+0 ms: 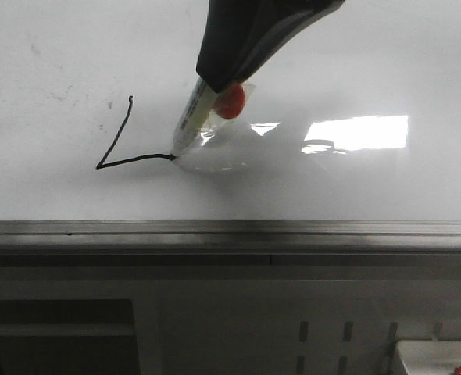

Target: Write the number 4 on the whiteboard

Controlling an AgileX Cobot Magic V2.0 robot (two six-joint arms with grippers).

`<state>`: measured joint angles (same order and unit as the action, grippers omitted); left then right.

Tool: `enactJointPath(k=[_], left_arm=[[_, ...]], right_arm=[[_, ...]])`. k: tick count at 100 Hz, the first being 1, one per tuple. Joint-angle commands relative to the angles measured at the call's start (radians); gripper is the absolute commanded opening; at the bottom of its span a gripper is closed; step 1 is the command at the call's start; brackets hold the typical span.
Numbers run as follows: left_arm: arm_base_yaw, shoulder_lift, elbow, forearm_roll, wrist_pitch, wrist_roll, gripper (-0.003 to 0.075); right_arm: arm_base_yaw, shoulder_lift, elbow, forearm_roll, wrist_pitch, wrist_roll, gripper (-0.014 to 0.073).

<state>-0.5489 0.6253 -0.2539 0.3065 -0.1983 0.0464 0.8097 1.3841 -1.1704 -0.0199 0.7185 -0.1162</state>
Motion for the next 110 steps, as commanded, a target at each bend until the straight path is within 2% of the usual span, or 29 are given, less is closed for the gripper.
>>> enactJointPath(k=[1, 36, 72, 88, 110], left_arm=[[0.005, -0.003, -0.027, -0.017, -0.078, -0.010, 0.0418], [0.005, -0.003, -0.027, -0.017, -0.078, -0.010, 0.0418], [0.005, -0.003, -0.027, -0.017, -0.078, -0.010, 0.0418], [0.005, -0.003, -0.027, -0.017, -0.078, -0.010, 0.0418], [0.005, -0.003, -0.027, -0.017, -0.078, -0.010, 0.0418]], right_arm=[[-0.016, -0.034, -0.007, -0.064, -0.036, 0.002, -0.0064], [0.024, -0.062, -0.136, -0.067, -0.046, -0.019, -0.0064], [0.022, 0.008, -0.138, -0.098, -0.095, -0.020, -0.0064], [0.022, 0.019, -0.136, -0.098, -0.073, -0.020, -0.0064], [0.032, 0.019, -0.096, -0.024, -0.023, -0.020, -0.0064]])
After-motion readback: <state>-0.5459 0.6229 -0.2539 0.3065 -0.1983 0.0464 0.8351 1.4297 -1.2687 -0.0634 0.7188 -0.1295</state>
